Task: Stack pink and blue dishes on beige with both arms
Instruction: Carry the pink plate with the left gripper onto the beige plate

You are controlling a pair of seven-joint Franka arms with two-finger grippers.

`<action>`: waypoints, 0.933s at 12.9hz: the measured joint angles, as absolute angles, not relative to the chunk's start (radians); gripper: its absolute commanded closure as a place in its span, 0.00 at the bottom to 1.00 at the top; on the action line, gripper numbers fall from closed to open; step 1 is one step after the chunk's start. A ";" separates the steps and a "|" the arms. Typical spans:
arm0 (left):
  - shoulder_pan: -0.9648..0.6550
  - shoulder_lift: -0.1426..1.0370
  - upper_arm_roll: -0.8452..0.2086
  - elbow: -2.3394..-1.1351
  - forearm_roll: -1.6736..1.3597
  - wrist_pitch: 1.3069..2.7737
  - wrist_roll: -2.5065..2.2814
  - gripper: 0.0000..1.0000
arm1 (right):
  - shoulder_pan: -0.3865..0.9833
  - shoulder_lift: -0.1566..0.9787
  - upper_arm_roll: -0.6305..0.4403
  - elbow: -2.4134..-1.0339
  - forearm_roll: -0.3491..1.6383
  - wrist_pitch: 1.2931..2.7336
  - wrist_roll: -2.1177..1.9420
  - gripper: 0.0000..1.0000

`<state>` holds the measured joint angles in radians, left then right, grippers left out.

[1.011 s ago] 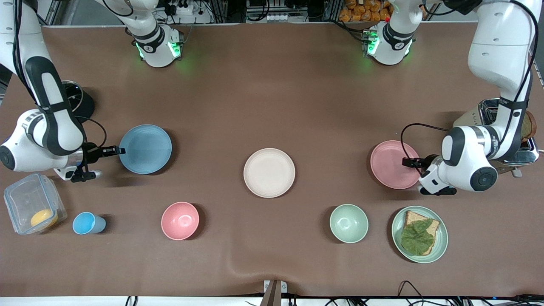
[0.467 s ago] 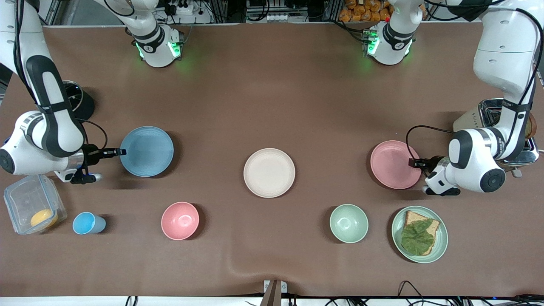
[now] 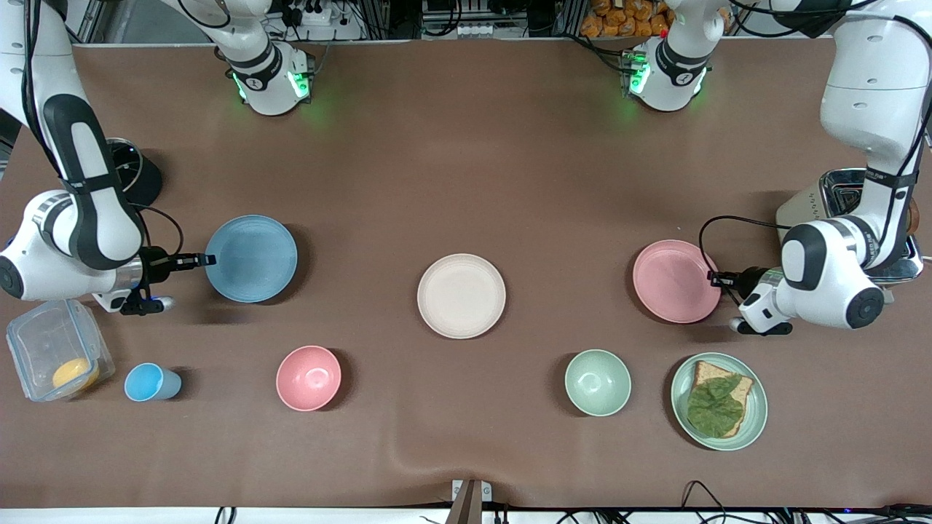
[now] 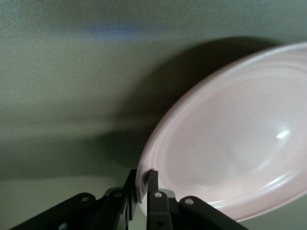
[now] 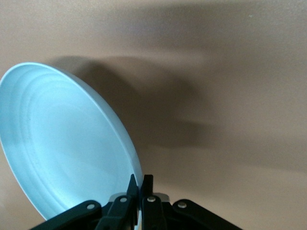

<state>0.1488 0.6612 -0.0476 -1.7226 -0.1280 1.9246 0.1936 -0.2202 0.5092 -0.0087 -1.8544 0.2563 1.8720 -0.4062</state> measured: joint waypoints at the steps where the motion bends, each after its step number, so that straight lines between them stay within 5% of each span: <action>1: 0.149 0.658 -0.049 -1.716 -0.149 1.915 0.194 1.00 | -0.220 0.509 -0.009 -1.853 0.256 1.871 -0.406 1.00; 8: 0.096 0.641 -0.238 -1.534 -0.253 1.736 -0.025 1.00 | -0.220 0.509 -0.009 -1.848 0.256 1.870 -0.405 1.00; 12: -0.013 0.645 -0.342 -1.471 -0.255 1.810 -0.207 1.00 | -0.220 0.509 -0.009 -1.843 0.256 1.869 -0.405 1.00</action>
<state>-0.0126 0.6451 -0.3418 -1.4710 -0.2550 1.8098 -0.2066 -0.2201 0.5093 -0.0086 -1.8435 0.2563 1.8693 -0.4053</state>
